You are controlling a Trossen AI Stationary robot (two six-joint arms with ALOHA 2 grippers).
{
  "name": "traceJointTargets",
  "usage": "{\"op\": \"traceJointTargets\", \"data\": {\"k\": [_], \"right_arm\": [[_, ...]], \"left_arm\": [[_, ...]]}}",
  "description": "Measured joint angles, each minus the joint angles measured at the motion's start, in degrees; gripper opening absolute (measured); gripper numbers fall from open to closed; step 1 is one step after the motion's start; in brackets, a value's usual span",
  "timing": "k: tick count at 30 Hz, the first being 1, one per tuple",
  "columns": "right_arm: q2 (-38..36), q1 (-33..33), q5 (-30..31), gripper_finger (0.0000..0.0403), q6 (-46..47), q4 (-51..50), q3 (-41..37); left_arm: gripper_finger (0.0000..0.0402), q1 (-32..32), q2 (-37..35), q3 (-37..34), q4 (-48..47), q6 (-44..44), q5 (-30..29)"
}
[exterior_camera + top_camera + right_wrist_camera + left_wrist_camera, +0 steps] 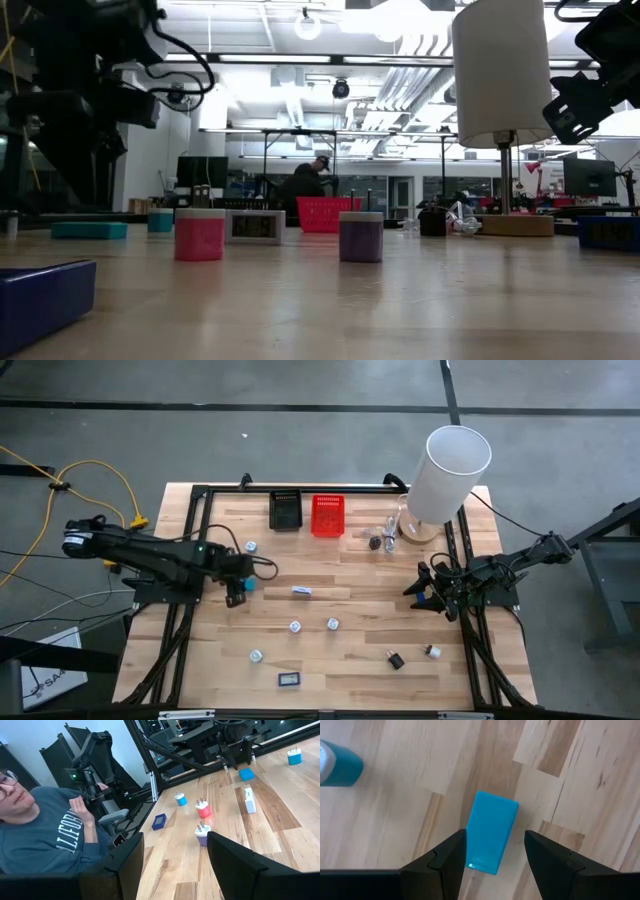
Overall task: Pick & Place Office items
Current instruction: Put the light blue digital timer into the black basket
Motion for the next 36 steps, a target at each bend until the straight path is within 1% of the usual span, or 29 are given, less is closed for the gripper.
{"op": "traceJointTargets", "data": {"k": [6, 14, 19, 24, 32, 36], "right_arm": [[0.01, 0.01, 0.00, 0.0204, 0.00, 0.01, 0.00], [0.01, 0.01, 0.00, 0.0204, -0.01, 0.01, 0.00], [0.01, 0.01, 0.00, 0.0204, 0.00, 0.01, 0.00], [0.01, -0.01, 0.00, 0.0204, -0.01, 0.01, 0.00], [0.01, 0.00, 0.00, 0.0204, -0.01, 0.01, 0.00], [0.01, -0.01, 0.00, 0.0204, 0.00, 0.01, 0.00]], "left_arm": [[0.0193, 1.57, 3.48, 0.05, 6.54, 0.28, 0.77], [0.0193, 1.52, 5.76, 0.06, 8.09, 1.55, 0.10], [0.0193, 0.81, 5.77, 1.96, 7.56, 2.06, 0.50], [0.0193, 0.61, 5.76, 4.81, 3.80, 3.46, -0.19], [0.0193, 0.76, 5.73, 11.33, -8.63, 1.50, -4.01], [0.0193, 0.60, 6.62, 11.43, -9.46, 2.36, -4.71]]}}
